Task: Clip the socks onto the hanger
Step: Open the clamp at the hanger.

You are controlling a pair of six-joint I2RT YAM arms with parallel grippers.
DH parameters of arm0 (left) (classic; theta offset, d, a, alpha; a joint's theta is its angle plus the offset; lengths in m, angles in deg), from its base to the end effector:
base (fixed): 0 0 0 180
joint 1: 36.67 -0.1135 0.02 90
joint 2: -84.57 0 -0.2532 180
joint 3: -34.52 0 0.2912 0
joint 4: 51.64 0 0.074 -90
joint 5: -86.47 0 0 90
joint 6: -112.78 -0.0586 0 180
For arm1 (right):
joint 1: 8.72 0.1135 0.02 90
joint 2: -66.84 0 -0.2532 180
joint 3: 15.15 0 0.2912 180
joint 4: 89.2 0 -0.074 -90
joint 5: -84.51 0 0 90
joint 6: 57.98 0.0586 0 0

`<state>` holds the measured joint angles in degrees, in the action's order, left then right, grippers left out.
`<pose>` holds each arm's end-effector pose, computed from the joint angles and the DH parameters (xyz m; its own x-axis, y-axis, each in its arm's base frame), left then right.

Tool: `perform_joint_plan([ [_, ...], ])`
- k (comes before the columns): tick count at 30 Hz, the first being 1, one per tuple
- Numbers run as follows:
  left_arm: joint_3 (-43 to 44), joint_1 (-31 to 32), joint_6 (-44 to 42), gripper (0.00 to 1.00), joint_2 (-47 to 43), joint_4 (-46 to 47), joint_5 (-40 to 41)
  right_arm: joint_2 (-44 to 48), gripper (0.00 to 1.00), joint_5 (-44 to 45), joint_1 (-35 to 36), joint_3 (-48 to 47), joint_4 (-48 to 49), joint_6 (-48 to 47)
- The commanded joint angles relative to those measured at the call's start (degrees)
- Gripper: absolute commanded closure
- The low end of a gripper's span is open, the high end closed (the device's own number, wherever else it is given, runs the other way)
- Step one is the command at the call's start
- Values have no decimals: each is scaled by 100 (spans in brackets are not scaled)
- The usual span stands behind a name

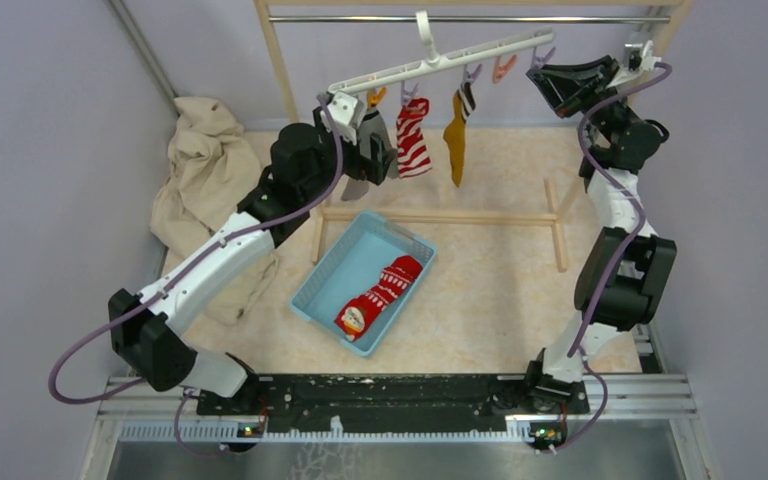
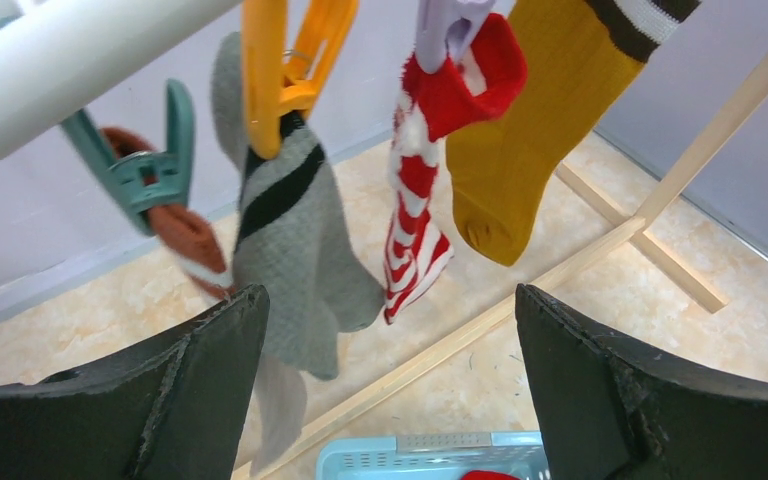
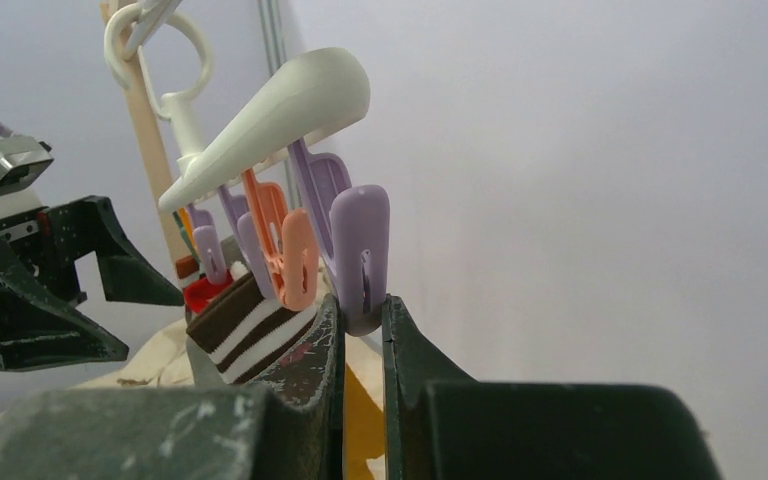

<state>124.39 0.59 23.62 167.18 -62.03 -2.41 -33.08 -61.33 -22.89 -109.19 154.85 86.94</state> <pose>0.3260 -0.2465 0.3942 -0.0521 0.0212 -0.9984 0.5891 0.8080 -0.0136 0.4091 -0.0533 0.4239 0.2397 0.4134 -0.8784 -0.8383 0.5445 0.0276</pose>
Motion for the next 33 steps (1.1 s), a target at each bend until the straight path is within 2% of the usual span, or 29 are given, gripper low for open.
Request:
perform_joint_plan([
  [1, -2, 14, 59, 3, -212, 202, -74, 400, 100, 169, -111, 275, 494, 135],
  [8, 267, 6, 75, 2, -22, -105, 442, 1002, 100, 205, -112, 1236, 915, 197],
  [11, 293, 3, 162, 2, 11, -110, 426, 1391, 100, 179, -102, 1695, 1022, 182],
  [16, 292, 2, 263, 2, 65, -23, 128, 2157, 100, 210, -96, 2475, 750, -130],
  [18, 297, 4, 282, 3, 73, -22, 75, 2489, 100, 279, -99, 2723, 341, -451],
  [21, 293, 5, 281, 2, 57, -23, 57, 2803, 100, 236, -101, 2810, -317, -966],
  [23, 269, 1, 296, 3, 32, -6, 11, 2921, 100, 191, -103, 2834, -373, -993],
  [25, 247, 6, 363, 3, 2, 44, -81, 3039, 100, 214, -78, 2956, -200, -848],
  [29, 244, 34, 597, 3, 54, 142, -758, 3324, 100, 308, 90, 3309, -146, -802],
  [33, 237, 239, 963, 2, -16, 472, -1382, 3894, 100, 374, 454, 3525, -1335, -1649],
])
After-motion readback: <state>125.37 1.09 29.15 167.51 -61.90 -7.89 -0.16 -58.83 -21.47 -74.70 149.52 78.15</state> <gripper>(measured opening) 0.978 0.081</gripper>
